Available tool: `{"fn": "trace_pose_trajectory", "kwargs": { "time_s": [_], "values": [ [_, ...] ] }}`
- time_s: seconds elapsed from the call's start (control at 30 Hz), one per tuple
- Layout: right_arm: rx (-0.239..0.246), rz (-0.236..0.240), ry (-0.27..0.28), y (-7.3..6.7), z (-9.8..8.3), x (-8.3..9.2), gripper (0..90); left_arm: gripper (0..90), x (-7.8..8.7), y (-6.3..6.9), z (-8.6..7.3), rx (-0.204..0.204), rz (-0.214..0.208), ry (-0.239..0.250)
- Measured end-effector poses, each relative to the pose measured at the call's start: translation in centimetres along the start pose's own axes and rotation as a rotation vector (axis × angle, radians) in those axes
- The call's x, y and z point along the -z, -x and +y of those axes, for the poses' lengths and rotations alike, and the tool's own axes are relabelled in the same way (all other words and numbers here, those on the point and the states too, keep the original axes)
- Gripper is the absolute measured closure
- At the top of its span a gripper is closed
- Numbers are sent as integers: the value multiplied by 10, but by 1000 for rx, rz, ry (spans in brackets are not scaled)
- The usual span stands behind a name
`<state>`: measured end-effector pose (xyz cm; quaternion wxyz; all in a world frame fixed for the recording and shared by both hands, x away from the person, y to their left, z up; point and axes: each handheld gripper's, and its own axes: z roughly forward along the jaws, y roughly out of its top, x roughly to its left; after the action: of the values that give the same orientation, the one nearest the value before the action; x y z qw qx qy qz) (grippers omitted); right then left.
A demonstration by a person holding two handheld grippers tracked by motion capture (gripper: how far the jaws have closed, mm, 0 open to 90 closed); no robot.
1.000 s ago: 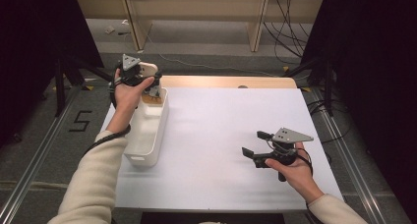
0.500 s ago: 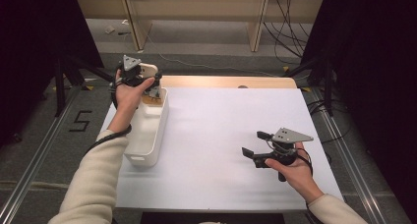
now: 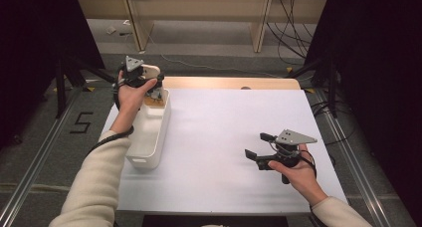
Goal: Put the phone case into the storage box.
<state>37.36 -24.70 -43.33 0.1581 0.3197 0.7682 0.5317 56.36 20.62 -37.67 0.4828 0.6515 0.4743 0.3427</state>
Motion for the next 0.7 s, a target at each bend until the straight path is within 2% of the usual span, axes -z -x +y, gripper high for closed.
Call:
{"fn": "trace_pose_trajectory", "kwargs": {
  "time_s": [0.7],
  "values": [
    [1, 0, -2, 0, 0, 0, 140, 93, -6, 0, -4, 0, 5, -18]
  ]
}}
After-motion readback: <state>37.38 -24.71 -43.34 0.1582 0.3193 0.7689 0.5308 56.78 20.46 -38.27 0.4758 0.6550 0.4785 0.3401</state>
